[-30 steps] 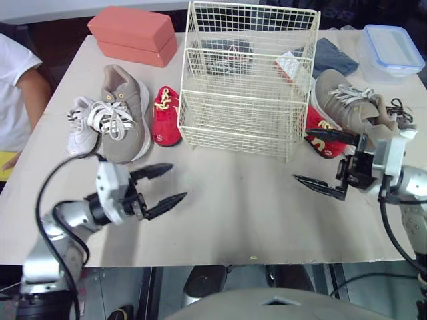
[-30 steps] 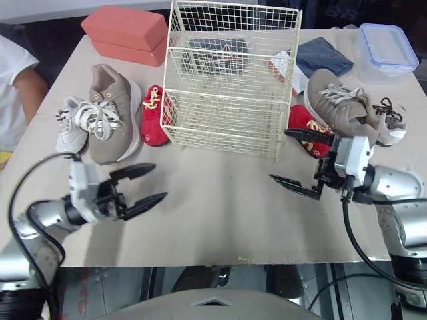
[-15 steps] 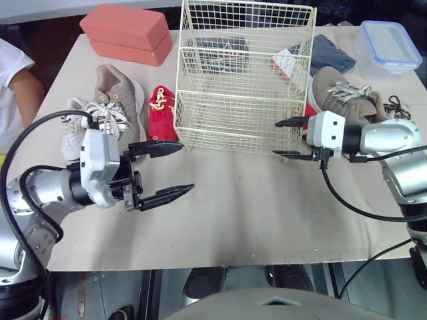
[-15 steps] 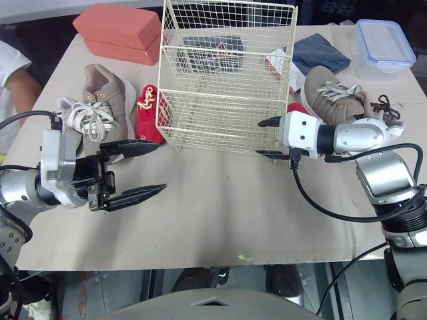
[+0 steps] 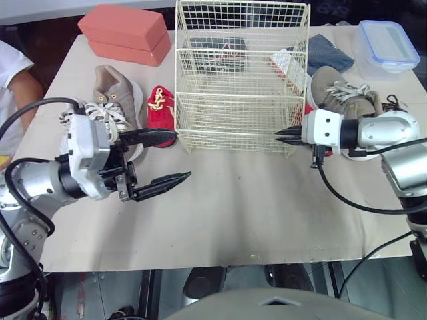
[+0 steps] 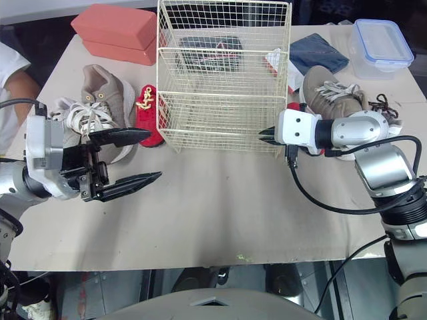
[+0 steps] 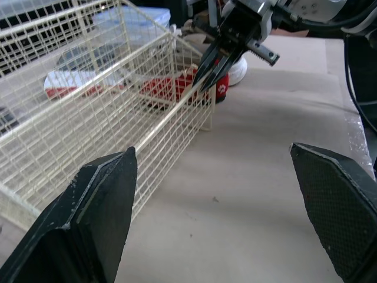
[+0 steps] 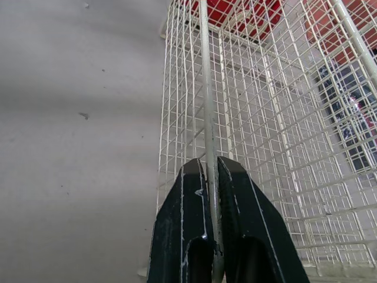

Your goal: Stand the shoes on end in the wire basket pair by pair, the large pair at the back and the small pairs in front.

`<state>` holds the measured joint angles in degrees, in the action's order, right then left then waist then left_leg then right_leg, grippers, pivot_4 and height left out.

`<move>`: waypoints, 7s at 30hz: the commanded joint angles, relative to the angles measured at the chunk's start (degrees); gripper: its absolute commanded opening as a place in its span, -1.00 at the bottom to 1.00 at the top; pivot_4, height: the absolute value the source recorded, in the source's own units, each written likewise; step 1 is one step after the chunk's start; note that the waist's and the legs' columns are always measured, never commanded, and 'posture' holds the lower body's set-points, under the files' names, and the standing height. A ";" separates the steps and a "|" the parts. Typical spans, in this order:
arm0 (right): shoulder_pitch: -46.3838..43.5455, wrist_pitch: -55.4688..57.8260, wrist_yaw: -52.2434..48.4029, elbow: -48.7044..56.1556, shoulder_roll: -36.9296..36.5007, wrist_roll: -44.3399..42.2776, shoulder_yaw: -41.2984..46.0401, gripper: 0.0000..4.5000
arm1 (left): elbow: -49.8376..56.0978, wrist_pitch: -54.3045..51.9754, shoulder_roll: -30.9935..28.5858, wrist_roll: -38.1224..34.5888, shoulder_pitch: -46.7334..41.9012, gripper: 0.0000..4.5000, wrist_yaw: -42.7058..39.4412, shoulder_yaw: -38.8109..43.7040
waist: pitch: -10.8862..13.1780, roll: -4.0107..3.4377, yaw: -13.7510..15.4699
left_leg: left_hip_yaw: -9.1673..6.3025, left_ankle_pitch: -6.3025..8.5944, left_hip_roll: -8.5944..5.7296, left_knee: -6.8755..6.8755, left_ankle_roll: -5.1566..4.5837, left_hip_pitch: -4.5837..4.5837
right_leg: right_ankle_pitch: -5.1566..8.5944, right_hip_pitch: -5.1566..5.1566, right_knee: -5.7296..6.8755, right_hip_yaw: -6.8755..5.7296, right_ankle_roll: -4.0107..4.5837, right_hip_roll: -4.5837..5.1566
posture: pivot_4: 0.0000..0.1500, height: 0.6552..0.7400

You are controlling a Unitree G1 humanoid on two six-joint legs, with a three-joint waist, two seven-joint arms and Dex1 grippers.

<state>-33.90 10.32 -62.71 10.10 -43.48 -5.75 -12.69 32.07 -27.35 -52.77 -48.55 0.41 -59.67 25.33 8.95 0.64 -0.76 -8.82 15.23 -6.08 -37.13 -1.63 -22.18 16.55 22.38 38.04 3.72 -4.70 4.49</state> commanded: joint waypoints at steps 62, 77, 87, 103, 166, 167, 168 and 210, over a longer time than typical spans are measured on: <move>28.31 25.75 24.67 2.78 4.80 -28.54 40.42 0.98 | 1.57 -15.03 -4.40 -9.00 -18.59 1.00 7.66 -8.02 | 0.03 -0.05 -0.13 | 0.31 -0.06 0.14 -0.23 0.08 -0.35 | -0.02 0.44 0.40 0.30 0.02 -0.17 | 1.00 1.00; 22.09 21.38 27.79 -5.59 8.04 -24.88 36.35 0.46 | 1.07 -14.59 -4.50 -7.01 -20.01 1.00 5.62 -9.03 | 0.02 -0.01 -1.54 | 0.55 -0.05 0.25 -0.22 0.08 -0.11 | -0.02 0.42 0.63 0.58 0.03 -0.31 | 1.00 1.00; 21.17 9.34 32.26 -6.03 9.24 -17.45 36.04 -0.99 | 0.00 -14.60 -4.23 -5.88 -22.74 1.00 4.83 -10.67 | 0.00 0.01 -1.57 | 0.60 -0.05 0.26 -0.21 0.09 -0.02 | -0.02 0.39 0.69 0.65 0.02 -0.33 | 1.00 1.00; 7.88 -32.46 25.36 2.04 3.58 -3.70 27.20 -0.99 | -9.28 -8.74 -3.91 -0.24 -30.56 1.00 -2.58 -12.87 | 0.13 -0.20 -1.91 | 0.69 -0.11 0.27 -0.19 0.20 -0.64 | -0.02 1.14 0.87 0.63 0.02 -0.42 | 1.00 1.00; -22.45 -60.75 4.98 -13.45 -2.69 -2.73 5.45 0.15 | -28.66 9.11 3.50 31.74 -54.46 -0.73 -27.00 -34.11 | 0.16 -0.03 -3.15 | 0.62 -0.13 0.22 -0.55 0.23 -0.65 | -0.02 1.12 0.99 0.26 0.02 -0.41 | 1.00 1.00; -22.66 -60.64 5.65 -13.85 -2.50 -2.71 6.21 0.31 | -28.92 9.09 3.62 31.59 -54.52 -0.73 -26.74 -33.55 | 0.16 -0.03 -3.13 | 0.62 -0.13 0.22 -0.55 0.23 -0.65 | -0.02 1.12 0.99 0.26 0.02 -0.41 | 1.00 1.00; -22.80 -60.59 6.10 -14.11 -2.39 -2.68 6.69 0.54 | -29.07 9.06 3.73 31.53 -54.58 -0.73 -26.60 -33.19 | 0.16 -0.03 -3.12 | 0.62 -0.13 0.22 -0.55 0.23 -0.65 | -0.02 1.12 1.00 0.26 0.02 -0.41 | 1.00 1.00; -6.21 26.45 42.60 13.42 7.86 -60.31 22.71 1.00 | -44.67 27.75 20.43 26.10 -58.64 -0.77 -3.86 -17.51 | 0.21 0.11 -1.76 | 0.57 -0.12 0.16 -1.18 0.22 -1.00 | -0.02 1.36 1.73 0.16 0.02 -0.09 | 1.00 1.00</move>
<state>-38.82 35.90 -24.88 21.89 -36.38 -63.67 8.75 -16.30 -0.81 -32.40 -20.55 -57.70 -65.89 5.70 9.16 0.75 -2.52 -8.26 15.11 -5.92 -38.32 -1.42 -23.21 16.53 23.74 39.75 3.86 -4.68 4.41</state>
